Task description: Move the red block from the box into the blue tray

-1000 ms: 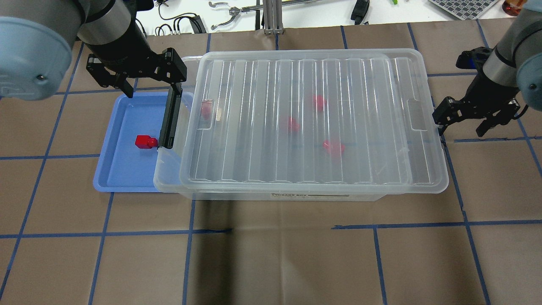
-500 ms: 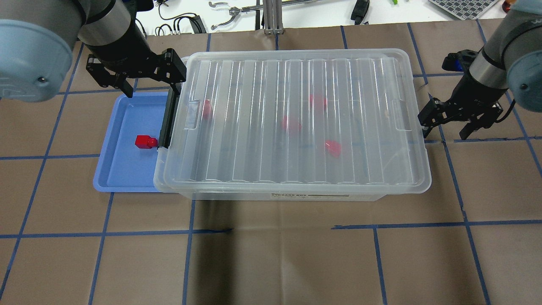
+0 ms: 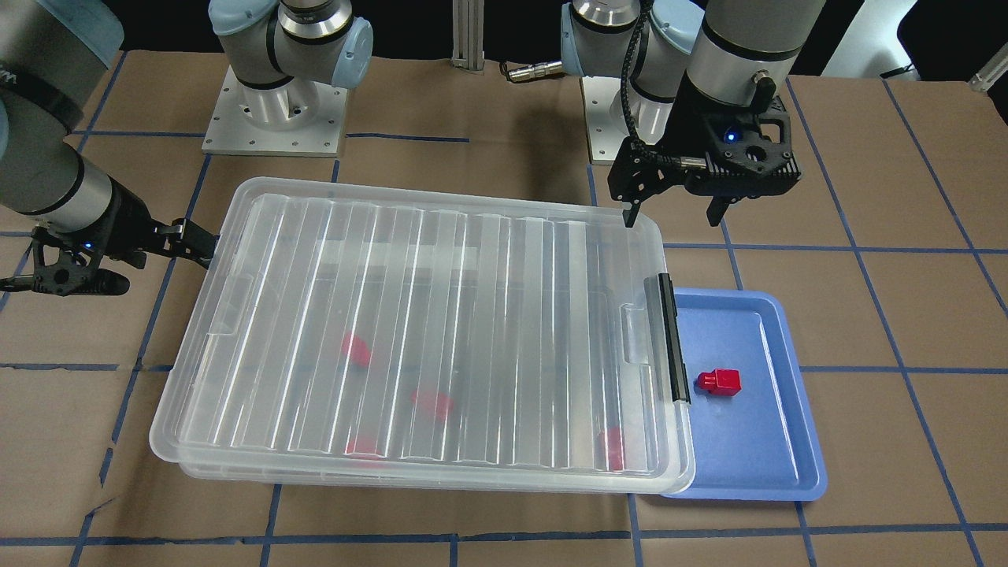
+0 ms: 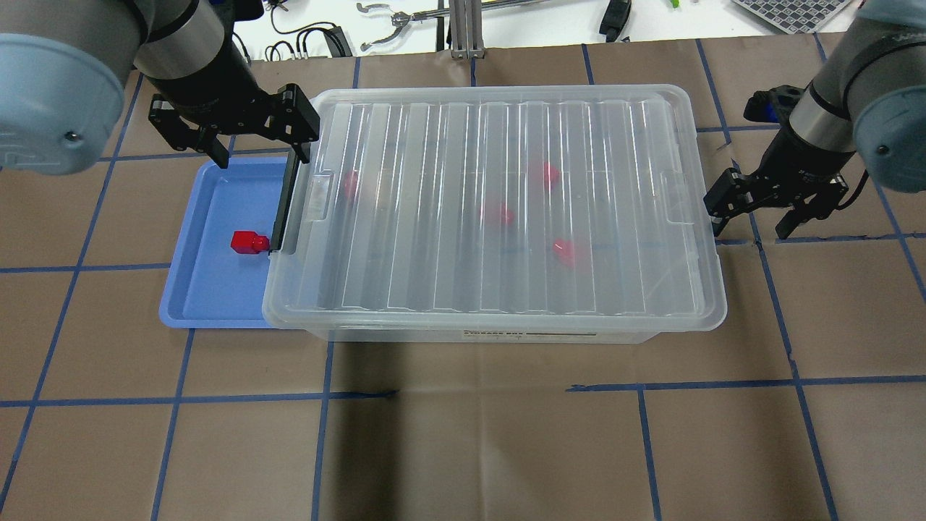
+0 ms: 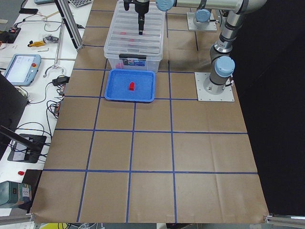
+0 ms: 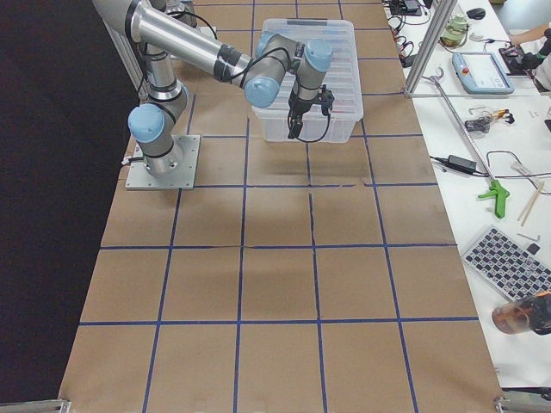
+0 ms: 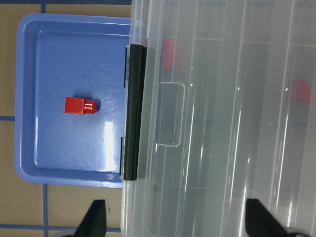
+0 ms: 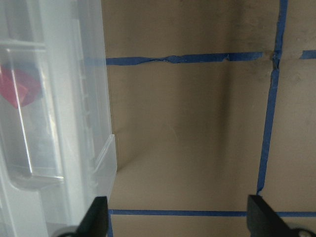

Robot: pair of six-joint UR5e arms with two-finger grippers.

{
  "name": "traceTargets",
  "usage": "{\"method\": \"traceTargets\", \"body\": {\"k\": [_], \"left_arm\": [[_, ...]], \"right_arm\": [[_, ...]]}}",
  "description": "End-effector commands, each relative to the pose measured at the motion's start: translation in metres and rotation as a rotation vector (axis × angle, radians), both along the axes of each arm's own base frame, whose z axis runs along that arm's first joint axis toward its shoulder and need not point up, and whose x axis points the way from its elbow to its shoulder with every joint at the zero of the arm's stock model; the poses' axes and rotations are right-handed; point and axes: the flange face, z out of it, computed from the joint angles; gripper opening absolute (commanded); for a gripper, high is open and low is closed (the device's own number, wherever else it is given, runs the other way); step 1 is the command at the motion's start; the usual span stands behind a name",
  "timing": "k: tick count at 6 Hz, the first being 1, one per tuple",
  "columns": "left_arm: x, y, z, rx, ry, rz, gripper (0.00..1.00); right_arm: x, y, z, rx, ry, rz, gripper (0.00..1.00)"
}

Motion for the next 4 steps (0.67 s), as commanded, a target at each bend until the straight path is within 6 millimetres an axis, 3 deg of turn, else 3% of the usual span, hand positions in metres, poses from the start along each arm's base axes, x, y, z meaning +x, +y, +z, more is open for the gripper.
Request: {"method": "traceTargets", "body": {"k": [1,4], "left_arm": [[0.006,-0.003,-0.001,0.003,-0.001,-0.019,0.99],[0.006,-0.003,-0.001,0.003,-0.001,-0.02,0.99]], "right_arm": [[-0.001,-0.002,0.005,-0.01,0.011,0.006,1.0],[-0.005,-0.027,0.106,-0.114,0.034,0.003,1.0]]}}
